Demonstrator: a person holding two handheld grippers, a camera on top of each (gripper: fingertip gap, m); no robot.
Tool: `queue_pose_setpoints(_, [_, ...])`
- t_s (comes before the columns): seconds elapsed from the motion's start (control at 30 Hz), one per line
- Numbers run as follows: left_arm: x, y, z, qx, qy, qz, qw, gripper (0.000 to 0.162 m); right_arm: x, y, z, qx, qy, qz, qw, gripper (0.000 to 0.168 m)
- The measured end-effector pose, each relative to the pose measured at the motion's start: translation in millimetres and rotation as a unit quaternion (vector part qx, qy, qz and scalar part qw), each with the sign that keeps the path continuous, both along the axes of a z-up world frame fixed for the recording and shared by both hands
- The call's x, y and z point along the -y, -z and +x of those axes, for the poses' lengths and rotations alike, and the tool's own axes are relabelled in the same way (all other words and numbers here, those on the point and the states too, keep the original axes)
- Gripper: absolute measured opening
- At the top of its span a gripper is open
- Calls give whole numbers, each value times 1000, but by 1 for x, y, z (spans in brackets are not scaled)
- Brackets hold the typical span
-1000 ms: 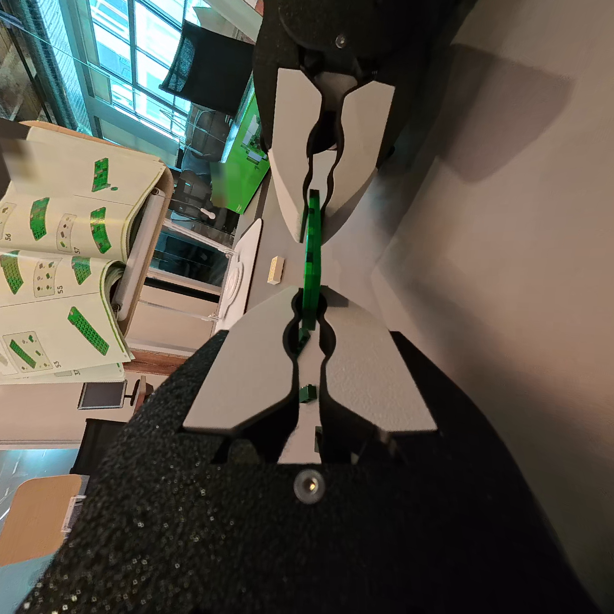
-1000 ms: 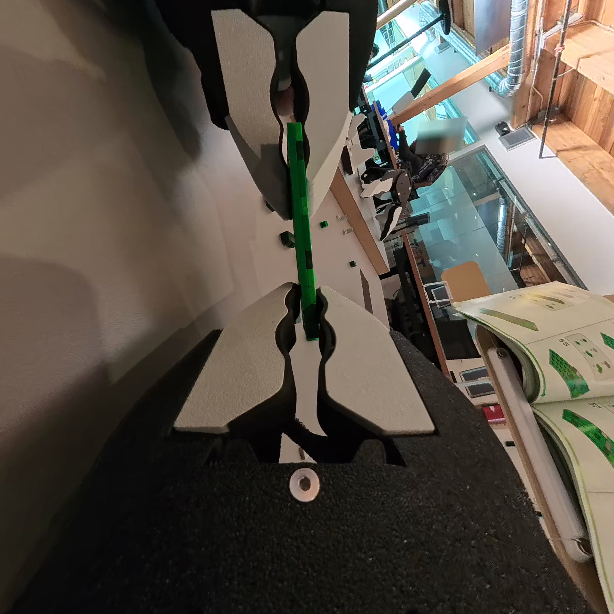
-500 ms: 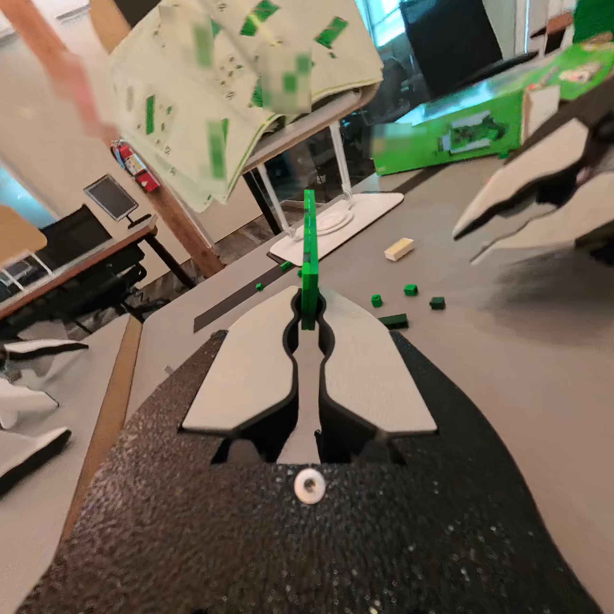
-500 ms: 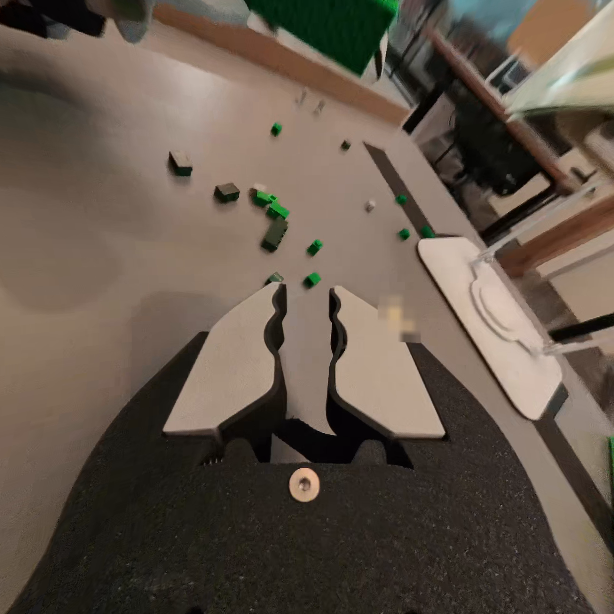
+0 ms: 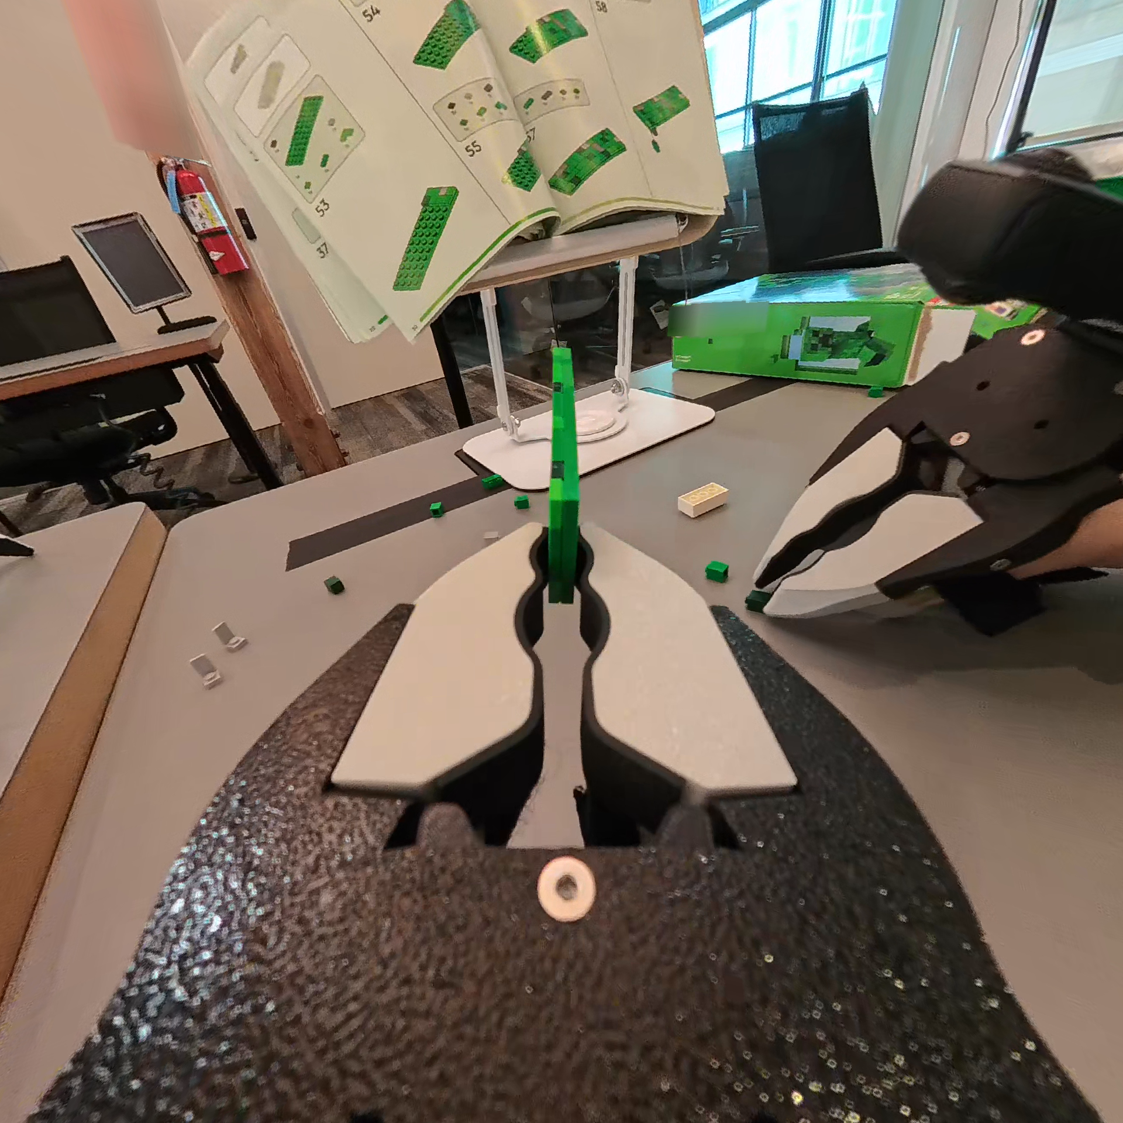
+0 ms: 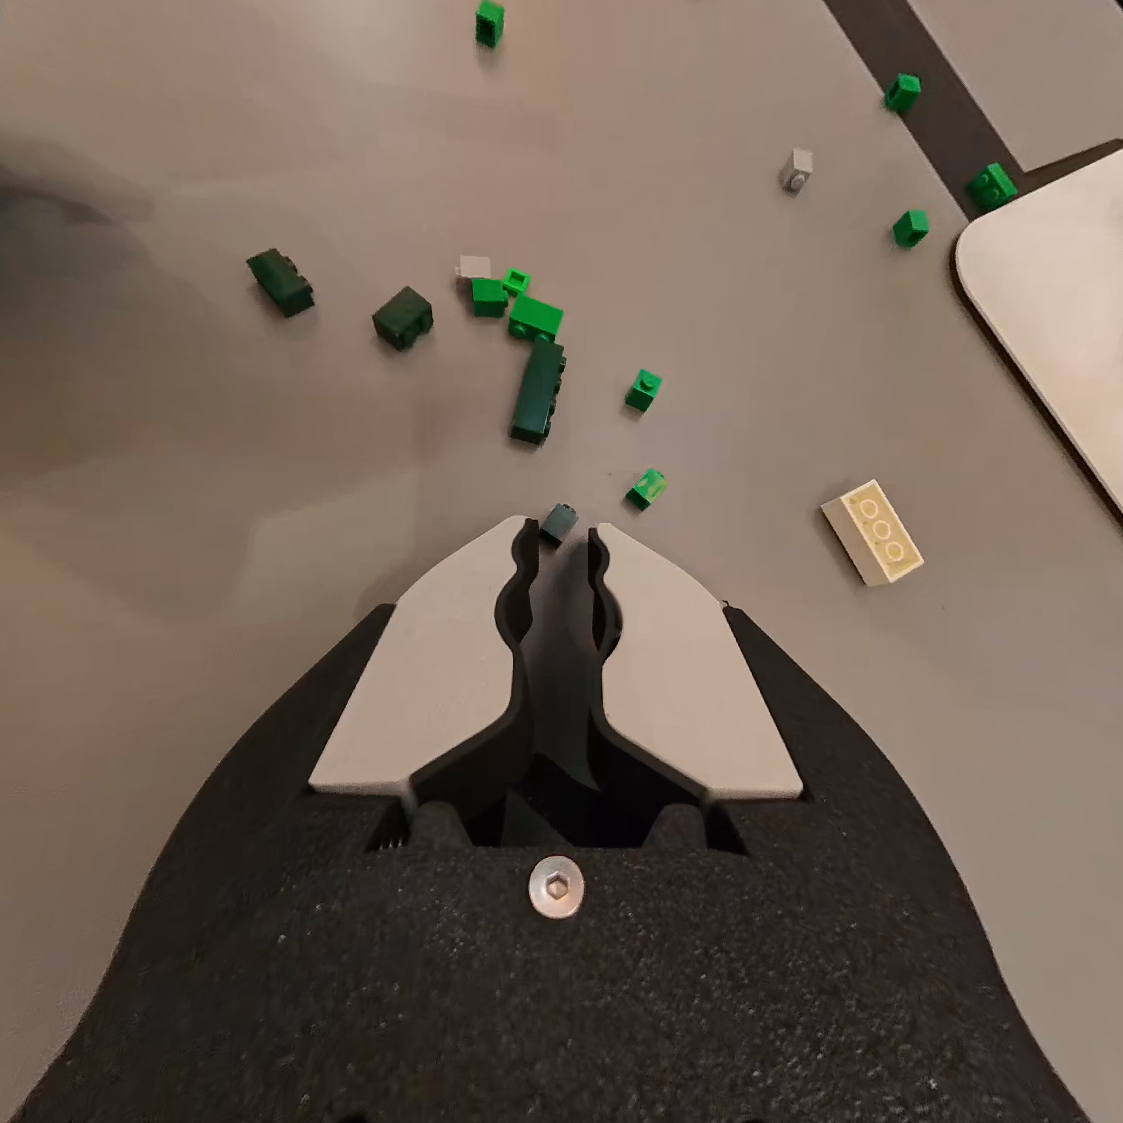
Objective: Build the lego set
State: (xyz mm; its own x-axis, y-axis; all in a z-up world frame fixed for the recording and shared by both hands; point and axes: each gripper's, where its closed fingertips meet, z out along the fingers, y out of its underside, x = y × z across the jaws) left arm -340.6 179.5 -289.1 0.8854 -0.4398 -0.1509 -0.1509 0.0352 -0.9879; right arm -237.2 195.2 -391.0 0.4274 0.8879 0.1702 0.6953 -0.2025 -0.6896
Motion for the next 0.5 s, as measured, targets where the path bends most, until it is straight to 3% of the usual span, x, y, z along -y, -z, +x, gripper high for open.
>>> queue_pose_setpoints(0.27, [0, 2, 6, 30, 10, -21, 999, 6, -6, -4, -2, 10, 1, 32, 999, 8])
queue_pose_setpoints(0.37, [-1, 5, 7, 58, 16, -42, 997, 6, -3, -44, -13, -74, -21, 91, 993, 8])
queue_pose_setpoints(0.5, [-1, 7, 12, 59, 25, -44, 997, 6, 32, -95, -41, -187, -105, 109, 971, 8])
